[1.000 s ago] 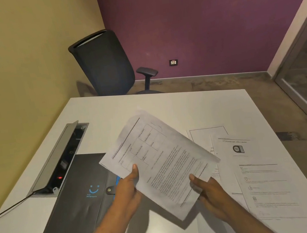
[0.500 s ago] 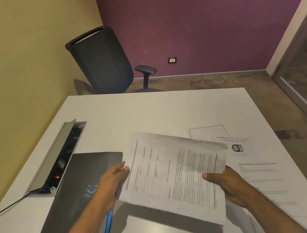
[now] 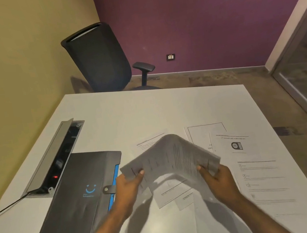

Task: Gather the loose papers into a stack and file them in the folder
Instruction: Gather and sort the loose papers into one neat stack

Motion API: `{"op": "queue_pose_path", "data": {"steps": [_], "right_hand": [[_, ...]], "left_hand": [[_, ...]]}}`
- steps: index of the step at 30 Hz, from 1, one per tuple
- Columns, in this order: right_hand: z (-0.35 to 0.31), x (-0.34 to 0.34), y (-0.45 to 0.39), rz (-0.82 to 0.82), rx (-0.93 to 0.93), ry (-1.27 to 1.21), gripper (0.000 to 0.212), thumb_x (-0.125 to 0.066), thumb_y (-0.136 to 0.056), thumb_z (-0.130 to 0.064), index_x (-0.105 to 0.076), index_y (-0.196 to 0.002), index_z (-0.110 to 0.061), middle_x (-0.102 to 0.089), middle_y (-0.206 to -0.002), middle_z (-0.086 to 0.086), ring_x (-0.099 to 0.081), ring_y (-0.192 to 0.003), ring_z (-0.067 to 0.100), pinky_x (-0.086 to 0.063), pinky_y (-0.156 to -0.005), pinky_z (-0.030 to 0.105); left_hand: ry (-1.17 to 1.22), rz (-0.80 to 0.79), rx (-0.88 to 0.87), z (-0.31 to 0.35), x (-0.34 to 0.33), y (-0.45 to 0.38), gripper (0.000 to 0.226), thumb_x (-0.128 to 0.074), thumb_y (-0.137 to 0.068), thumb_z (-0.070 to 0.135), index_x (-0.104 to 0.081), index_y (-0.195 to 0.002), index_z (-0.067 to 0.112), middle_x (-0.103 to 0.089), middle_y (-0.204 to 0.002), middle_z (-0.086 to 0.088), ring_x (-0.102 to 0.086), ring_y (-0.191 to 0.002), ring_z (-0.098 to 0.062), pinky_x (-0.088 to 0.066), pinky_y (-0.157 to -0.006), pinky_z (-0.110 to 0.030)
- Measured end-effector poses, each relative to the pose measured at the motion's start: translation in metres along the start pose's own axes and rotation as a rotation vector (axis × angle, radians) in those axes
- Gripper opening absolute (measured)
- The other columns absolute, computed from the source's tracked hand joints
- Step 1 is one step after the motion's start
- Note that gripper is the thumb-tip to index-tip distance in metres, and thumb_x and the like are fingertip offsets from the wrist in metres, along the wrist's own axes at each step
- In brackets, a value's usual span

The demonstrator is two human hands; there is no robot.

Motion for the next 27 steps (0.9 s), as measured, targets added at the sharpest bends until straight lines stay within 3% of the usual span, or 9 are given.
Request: {"op": "queue_pose_path", "data": {"steps": [4, 6, 9, 10, 12, 15, 18, 23, 27], "right_hand": [[0.032, -0.017, 0.023, 0.027, -0.062, 0.064, 0.014, -0.066, -0.091, -0.023, -0.073, -0.098, -0.013, -0.072, -0.068, -0.004, -0.067, -0.060, 0.010, -0.055, -0.055, 0.027], [0.050, -0.023, 0.033, -0.058, -0.181, 0.121, 0.016, -0.065, -0.092, -0.027, -0.069, -0.083, -0.015, -0.064, -0.056, -0.002, -0.061, -0.050, 0.017, -0.048, -0.048, 0.031], [0.068, -0.026, 0.041, -0.106, -0.293, 0.164, 0.035, -0.064, -0.094, -0.024, -0.054, -0.060, -0.022, -0.044, -0.036, -0.011, -0.039, -0.035, 0.002, -0.030, -0.041, 0.016], [0.069, -0.025, 0.041, -0.117, -0.296, 0.184, 0.031, -0.062, -0.095, -0.023, -0.059, -0.065, -0.018, -0.050, -0.041, -0.011, -0.045, -0.039, 0.003, -0.034, -0.043, 0.017], [0.065, -0.023, 0.036, -0.135, -0.280, 0.193, 0.017, -0.060, -0.095, -0.021, -0.069, -0.095, -0.007, -0.071, -0.071, 0.002, -0.067, -0.065, 0.017, -0.050, -0.059, 0.029], [0.045, -0.010, 0.025, -0.066, -0.205, 0.063, 0.036, -0.069, -0.089, -0.014, -0.062, -0.124, -0.012, -0.072, -0.107, 0.000, -0.068, -0.102, 0.017, -0.056, -0.088, 0.035], [0.011, 0.007, 0.009, -0.001, -0.094, -0.029, 0.056, -0.077, -0.082, -0.015, -0.053, -0.132, -0.025, -0.066, -0.116, -0.011, -0.062, -0.109, 0.005, -0.054, -0.087, 0.031], [-0.037, 0.025, -0.011, 0.160, 0.136, 0.262, 0.059, -0.080, -0.078, -0.024, -0.052, -0.129, -0.033, -0.062, -0.111, -0.018, -0.055, -0.109, 0.008, -0.038, -0.098, 0.034], [-0.061, 0.016, -0.011, -0.081, 0.314, 0.709, 0.062, -0.072, -0.081, -0.038, -0.047, -0.137, -0.032, -0.057, -0.117, -0.019, -0.045, -0.117, 0.004, -0.011, -0.107, 0.031]], "left_hand": [[-0.007, -0.003, 0.042, -0.030, -0.010, 0.016, 0.019, -0.066, -0.094, 0.015, -0.072, -0.109, 0.024, -0.080, -0.097, 0.008, -0.075, -0.088, -0.008, -0.056, -0.066, -0.013], [-0.089, 0.003, 0.115, -0.046, -0.015, 0.023, 0.020, -0.064, -0.095, 0.019, -0.068, -0.115, 0.022, -0.078, -0.095, 0.009, -0.073, -0.087, -0.008, -0.054, -0.066, -0.013], [-0.157, 0.037, 0.146, -0.057, -0.017, 0.030, 0.029, -0.060, -0.098, 0.018, -0.062, -0.126, 0.013, -0.071, -0.101, 0.005, -0.066, -0.094, -0.010, -0.053, -0.079, -0.025], [-0.172, 0.050, 0.141, -0.057, -0.016, 0.029, 0.029, -0.060, -0.098, 0.018, -0.062, -0.127, 0.013, -0.070, -0.101, 0.005, -0.065, -0.095, -0.011, -0.053, -0.081, -0.027], [-0.231, 0.065, 0.099, -0.052, -0.010, 0.025, 0.028, -0.059, -0.098, 0.016, -0.063, -0.126, 0.012, -0.070, -0.099, 0.006, -0.064, -0.093, -0.006, -0.052, -0.075, -0.019], [-0.298, 0.073, 0.000, -0.035, -0.001, 0.018, 0.017, -0.059, -0.098, 0.016, -0.069, -0.111, 0.021, -0.071, -0.093, 0.011, -0.064, -0.087, 0.000, -0.050, -0.061, -0.006], [-0.355, 0.057, -0.055, -0.014, 0.008, 0.008, 0.015, -0.057, -0.099, 0.025, -0.067, -0.090, 0.031, -0.073, -0.087, 0.004, -0.066, -0.082, -0.007, -0.048, -0.062, -0.013], [-0.488, -0.093, -0.075, 0.016, 0.019, -0.006, 0.022, -0.056, -0.100, 0.023, -0.070, -0.115, 0.015, -0.069, -0.093, 0.004, -0.064, -0.088, -0.013, -0.043, -0.066, -0.014], [-0.615, -0.226, -0.131, 0.035, 0.023, -0.012, 0.021, -0.055, -0.101, 0.019, -0.073, -0.109, 0.013, -0.073, -0.097, -0.002, -0.065, -0.090, -0.019, -0.048, -0.071, -0.022]]}}
Point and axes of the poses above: each hand's wrist, its own y-axis away from the middle knuckle, its own x-axis out of the back of the hand, z = x × y, the point moved 2 cm from there along -y, towards the middle knuckle
